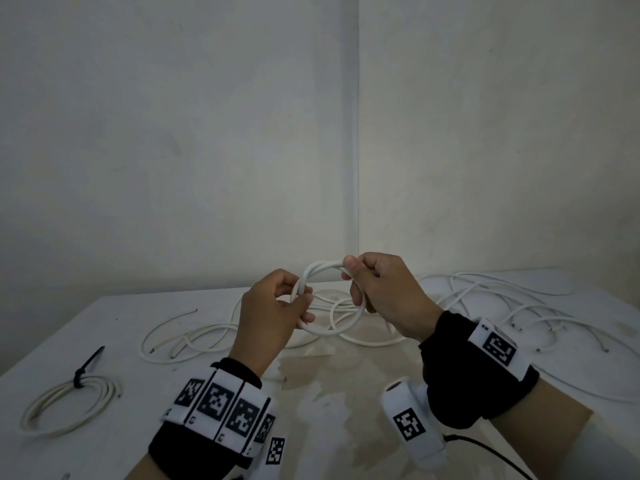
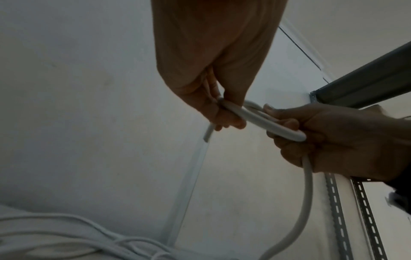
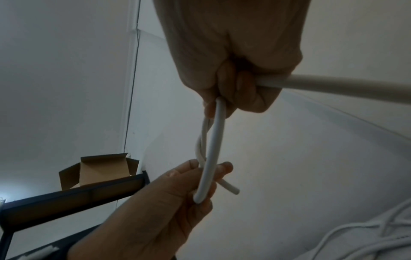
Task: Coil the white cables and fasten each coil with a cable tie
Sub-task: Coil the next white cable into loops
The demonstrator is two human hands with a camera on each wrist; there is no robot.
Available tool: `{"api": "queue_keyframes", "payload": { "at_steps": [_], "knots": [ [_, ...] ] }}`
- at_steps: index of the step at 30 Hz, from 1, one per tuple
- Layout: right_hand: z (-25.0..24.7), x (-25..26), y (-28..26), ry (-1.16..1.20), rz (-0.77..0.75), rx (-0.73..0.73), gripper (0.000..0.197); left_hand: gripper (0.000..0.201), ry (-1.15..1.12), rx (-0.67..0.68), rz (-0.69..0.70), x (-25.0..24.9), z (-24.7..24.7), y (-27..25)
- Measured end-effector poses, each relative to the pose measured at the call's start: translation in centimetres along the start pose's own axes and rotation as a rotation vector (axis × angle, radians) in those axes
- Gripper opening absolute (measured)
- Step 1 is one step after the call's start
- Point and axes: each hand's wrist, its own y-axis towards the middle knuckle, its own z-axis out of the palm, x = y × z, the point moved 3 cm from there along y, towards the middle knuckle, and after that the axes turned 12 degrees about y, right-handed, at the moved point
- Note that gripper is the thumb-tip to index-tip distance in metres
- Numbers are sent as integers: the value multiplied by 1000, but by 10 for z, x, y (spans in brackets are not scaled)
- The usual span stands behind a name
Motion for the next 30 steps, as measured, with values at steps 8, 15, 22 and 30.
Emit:
{"api": "queue_keyframes", "payload": {
  "at_steps": [8, 15, 22, 30],
  "knots": [
    [-4, 1, -2, -18, 33, 63, 37, 6, 433, -71, 189, 3, -6, 3],
    [-11, -3, 3, -105, 15, 29, 31, 20, 137, 217, 128, 1, 1, 2],
    [-15, -5, 0, -158, 28, 50, 29, 31, 516, 312, 203, 4, -4, 15],
    [-12, -5, 1, -150, 7, 40, 29, 32, 448, 295, 190, 0, -5, 15]
  ]
}}
